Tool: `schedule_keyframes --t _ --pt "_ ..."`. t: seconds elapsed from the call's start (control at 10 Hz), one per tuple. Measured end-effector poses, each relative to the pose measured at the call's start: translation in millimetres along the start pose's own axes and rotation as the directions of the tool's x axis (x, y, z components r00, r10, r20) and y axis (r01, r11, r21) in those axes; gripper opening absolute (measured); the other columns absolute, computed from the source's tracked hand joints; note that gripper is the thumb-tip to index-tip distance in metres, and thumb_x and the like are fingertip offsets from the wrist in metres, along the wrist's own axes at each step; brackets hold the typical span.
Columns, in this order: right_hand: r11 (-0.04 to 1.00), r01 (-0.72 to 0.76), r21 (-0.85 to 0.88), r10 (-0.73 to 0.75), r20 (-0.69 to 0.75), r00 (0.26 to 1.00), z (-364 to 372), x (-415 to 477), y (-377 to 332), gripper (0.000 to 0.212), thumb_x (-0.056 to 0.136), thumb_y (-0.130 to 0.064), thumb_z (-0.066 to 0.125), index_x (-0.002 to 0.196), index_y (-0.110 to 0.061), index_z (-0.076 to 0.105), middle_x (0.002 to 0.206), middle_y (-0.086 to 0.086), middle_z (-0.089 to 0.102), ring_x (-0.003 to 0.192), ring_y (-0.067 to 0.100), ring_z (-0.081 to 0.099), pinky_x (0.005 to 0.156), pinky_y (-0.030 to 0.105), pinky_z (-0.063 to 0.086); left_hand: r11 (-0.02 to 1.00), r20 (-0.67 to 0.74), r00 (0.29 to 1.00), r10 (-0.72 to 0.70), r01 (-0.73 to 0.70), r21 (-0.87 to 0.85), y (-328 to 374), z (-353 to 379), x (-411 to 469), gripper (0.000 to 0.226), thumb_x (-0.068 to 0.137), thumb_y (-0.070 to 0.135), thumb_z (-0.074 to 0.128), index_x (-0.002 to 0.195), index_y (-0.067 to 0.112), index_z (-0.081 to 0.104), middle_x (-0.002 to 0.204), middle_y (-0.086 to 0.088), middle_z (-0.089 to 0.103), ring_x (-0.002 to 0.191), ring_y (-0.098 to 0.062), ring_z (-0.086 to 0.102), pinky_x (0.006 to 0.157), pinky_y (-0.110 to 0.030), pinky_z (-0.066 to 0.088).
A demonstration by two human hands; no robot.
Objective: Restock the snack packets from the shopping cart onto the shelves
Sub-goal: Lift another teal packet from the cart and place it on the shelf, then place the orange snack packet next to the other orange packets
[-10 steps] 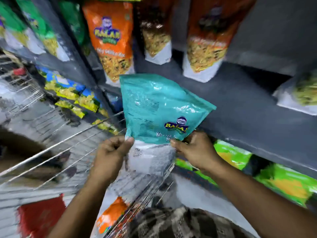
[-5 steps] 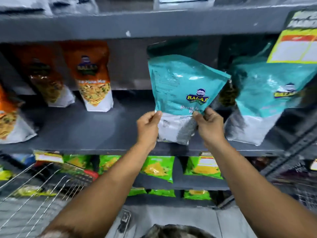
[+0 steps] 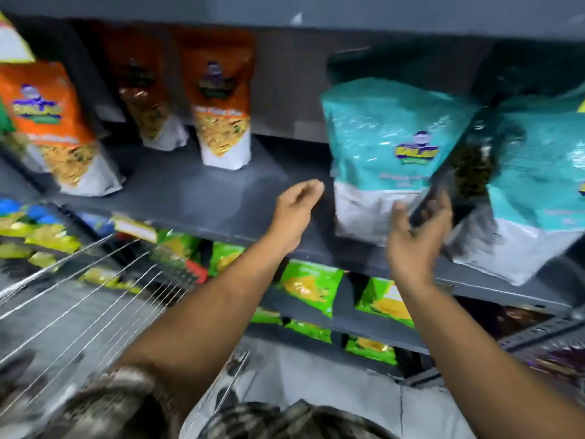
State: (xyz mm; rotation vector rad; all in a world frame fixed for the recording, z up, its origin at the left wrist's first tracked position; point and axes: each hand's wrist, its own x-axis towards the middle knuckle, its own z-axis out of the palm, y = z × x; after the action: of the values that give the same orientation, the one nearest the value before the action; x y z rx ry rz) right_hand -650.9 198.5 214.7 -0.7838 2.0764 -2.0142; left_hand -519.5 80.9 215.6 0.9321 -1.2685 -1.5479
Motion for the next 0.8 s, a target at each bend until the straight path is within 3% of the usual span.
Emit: schedule_keyframes --t 0.1,0.2,0.3,0.4,0.5,0.6,0.7,0.8 --pt "0.999 0.006 0.044 -0.016 0.236 0.972 38 -77 -3 0.046 0.083 -0.036 0.059 0.125 -0.021 0.046 0.117 0.008 0.046 0.106 0.024 0.054 0.098 0.042 0.045 0.981 -0.183 0.979 0.09 -0.055 0.188 22 -98 -14 0.013 0.092 0.015 0.058 0.095 0.009 0.069 0.099 -0.013 0.066 0.098 -0.022 0.062 0.093 -0.031 0.048" --pt "0.99 -0.107 0.088 0.039 0.561 0.827 75 -124 -14 0.03 0.083 -0.03 0.061 0.111 -0.035 0.05 0.113 0.009 0.055 0.097 0.008 0.058 0.089 0.025 0.048 0.952 -0.274 0.958 0.086 0.002 0.305 33 -179 -32 0.016 0.094 0.016 0.055 0.096 0.005 0.067 0.089 -0.011 0.061 0.083 -0.016 0.055 0.076 -0.025 0.045" --pt "0.98 -0.192 0.048 0.057 0.861 0.505 147 -183 -28 0.031 0.087 -0.011 0.062 0.114 -0.023 0.054 0.113 0.006 0.059 0.092 0.003 0.059 0.081 0.008 0.046 0.869 -0.397 0.917 -0.018 0.211 0.447 40 -302 -77 0.018 0.097 0.018 0.051 0.094 0.005 0.065 0.067 -0.003 0.059 0.061 -0.009 0.049 0.058 -0.024 0.038" --pt "0.985 -0.168 -0.043 0.094 0.947 0.306 203 -230 -35 0.036 0.087 -0.009 0.062 0.122 -0.01 0.054 0.115 0.01 0.06 0.095 0.008 0.059 0.082 0.009 0.045 0.794 -0.547 0.833 -0.082 0.386 0.47 41 -384 -109 0.02 0.095 0.019 0.054 0.08 0.009 0.063 0.058 -0.004 0.047 0.045 -0.003 0.04 0.049 -0.023 0.029" --pt "0.968 -0.096 -0.233 0.236 0.972 0.012 273 -293 -34 0.047 0.087 -0.012 0.064 0.13 -0.002 0.049 0.127 0.018 0.058 0.105 0.015 0.056 0.09 0.023 0.043 0.65 -0.695 0.671 -0.257 0.652 0.389 16 -475 -163 0.025 0.094 0.02 0.056 0.069 0.013 0.056 0.063 -0.011 0.046 0.054 -0.017 0.042 0.055 -0.025 0.033" --pt "0.934 0.005 -0.358 0.353 0.917 -0.183 317 -343 -23 0.05 0.088 -0.011 0.063 0.133 0.001 0.045 0.13 0.021 0.057 0.113 0.023 0.057 0.096 0.033 0.045 0.613 -0.773 0.51 -0.377 0.763 0.204 -10 -525 -188 0.017 0.093 0.024 0.055 0.076 0.021 0.055 0.076 -0.009 0.054 0.07 -0.022 0.052 0.074 -0.031 0.045" --pt "0.886 0.234 -0.4 0.457 0.834 -0.308 365 -396 8 0.037 0.087 -0.014 0.063 0.119 0.001 0.055 0.115 0.026 0.063 0.101 0.026 0.058 0.092 0.046 0.048 0.548 -0.806 0.281 -0.522 0.834 -0.063 -69 -573 -234 0.023 0.094 0.027 0.052 0.071 0.022 0.051 0.052 0.004 0.063 0.053 -0.005 0.06 0.071 -0.03 0.049" --pt "0.836 0.376 -0.4 0.523 0.788 -0.325 390 -419 32 0.037 0.087 -0.021 0.064 0.118 -0.002 0.056 0.114 0.019 0.063 0.103 0.026 0.059 0.089 0.041 0.049 0.474 -0.771 0.161 -0.616 0.858 -0.199 -101 -578 -250 0.027 0.095 0.028 0.049 0.069 0.023 0.047 0.06 0.001 0.061 0.059 -0.01 0.059 0.072 -0.03 0.051"
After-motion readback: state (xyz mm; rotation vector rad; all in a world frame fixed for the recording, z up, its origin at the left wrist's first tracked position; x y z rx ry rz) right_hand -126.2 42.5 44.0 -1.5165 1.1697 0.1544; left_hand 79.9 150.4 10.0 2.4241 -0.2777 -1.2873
